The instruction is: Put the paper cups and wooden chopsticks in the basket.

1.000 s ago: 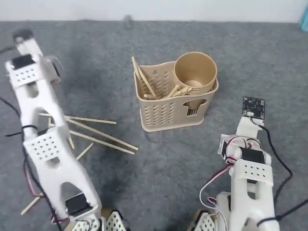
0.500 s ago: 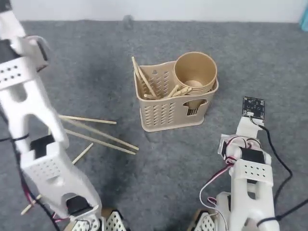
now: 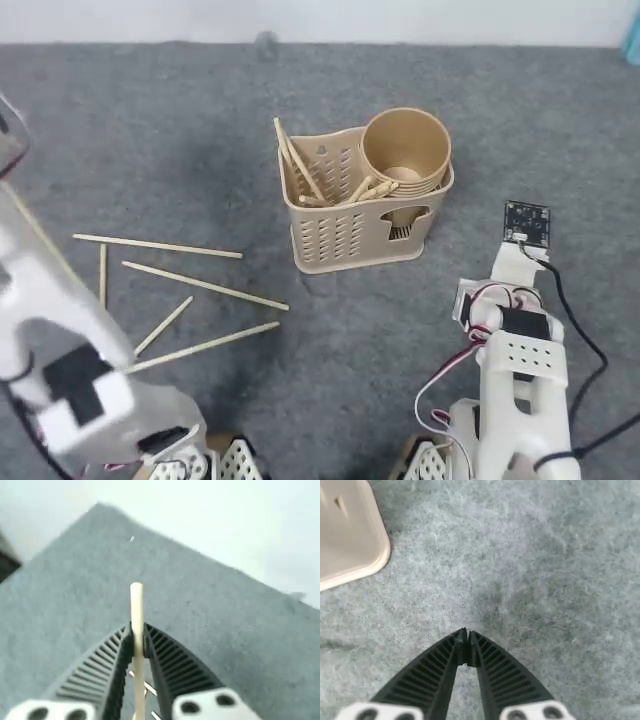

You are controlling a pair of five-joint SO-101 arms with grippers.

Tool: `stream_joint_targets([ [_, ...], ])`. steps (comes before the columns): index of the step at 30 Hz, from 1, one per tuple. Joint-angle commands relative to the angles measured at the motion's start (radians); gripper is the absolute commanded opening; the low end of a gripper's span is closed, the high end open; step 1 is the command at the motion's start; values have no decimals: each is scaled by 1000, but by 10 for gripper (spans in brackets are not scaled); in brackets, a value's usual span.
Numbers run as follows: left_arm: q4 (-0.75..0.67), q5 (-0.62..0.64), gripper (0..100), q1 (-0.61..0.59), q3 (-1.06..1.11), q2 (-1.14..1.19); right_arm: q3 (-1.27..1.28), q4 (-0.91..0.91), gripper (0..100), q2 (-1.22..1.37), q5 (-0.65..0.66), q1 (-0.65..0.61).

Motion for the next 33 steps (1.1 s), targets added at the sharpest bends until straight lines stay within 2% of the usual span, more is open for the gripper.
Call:
stream_joint_targets([
  [1,63,-11,10,64,-1,-198,-3,-12,8,-27,15,-1],
  [4,80,-12,10,98,36,-293,-3,-12,8,-27,14,-1],
  [8,78,-15,10,163,200,-457,-3,-12,8,-27,14,-1],
  [12,-31,-46,10,221,466,-689,-3,-10,8,-27,14,-1],
  [18,-463,-38,11,351,961,-1043,-3,-10,8,-27,14,-1],
  [21,-646,-38,11,460,1141,-1148,-3,-10,8,-27,14,-1],
  [26,-922,-38,11,701,1320,-1237,-3,-10,8,-27,15,-1],
  [28,-1083,-44,11,790,1392,-1257,-3,-10,8,-27,14,-1],
  [31,-1339,-41,11,856,1463,-1249,-3,-10,8,-27,14,-1],
  [33,-1407,-40,10,873,1458,-1206,-3,-10,8,-27,15,1],
])
